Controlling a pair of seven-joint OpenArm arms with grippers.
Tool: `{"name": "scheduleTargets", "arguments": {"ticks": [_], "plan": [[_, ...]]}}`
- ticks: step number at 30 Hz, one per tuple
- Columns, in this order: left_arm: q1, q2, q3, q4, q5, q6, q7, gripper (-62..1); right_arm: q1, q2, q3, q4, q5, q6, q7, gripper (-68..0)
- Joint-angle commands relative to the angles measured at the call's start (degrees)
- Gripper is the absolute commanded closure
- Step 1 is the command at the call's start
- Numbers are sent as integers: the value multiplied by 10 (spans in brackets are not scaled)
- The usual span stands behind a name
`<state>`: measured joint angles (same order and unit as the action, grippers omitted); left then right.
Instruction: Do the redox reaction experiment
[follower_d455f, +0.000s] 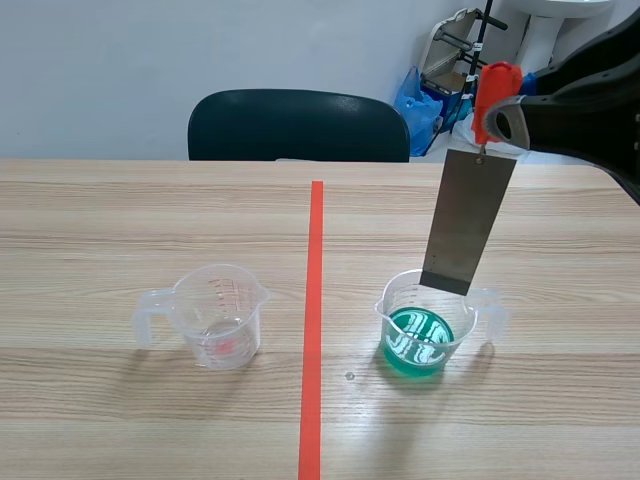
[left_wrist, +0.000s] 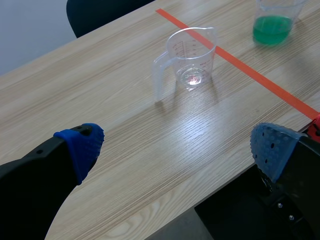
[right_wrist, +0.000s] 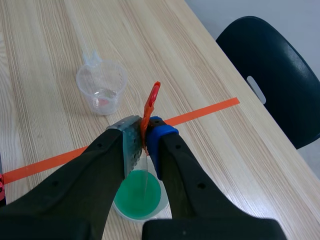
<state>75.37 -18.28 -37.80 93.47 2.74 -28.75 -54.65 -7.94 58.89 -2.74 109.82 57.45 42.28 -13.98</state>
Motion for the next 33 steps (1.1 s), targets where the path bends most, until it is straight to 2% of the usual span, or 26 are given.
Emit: {"name": "scheduleTargets", "arguments": {"ticks": [1, 33], "plan": [[1, 1, 0, 2, -8, -2, -8, -623, 9, 9, 10, -1, 6, -2, 13, -7], [1, 1, 0, 2, -8, -2, -8, -623, 9, 9, 10, -1, 9, -2, 19, -7]]}}
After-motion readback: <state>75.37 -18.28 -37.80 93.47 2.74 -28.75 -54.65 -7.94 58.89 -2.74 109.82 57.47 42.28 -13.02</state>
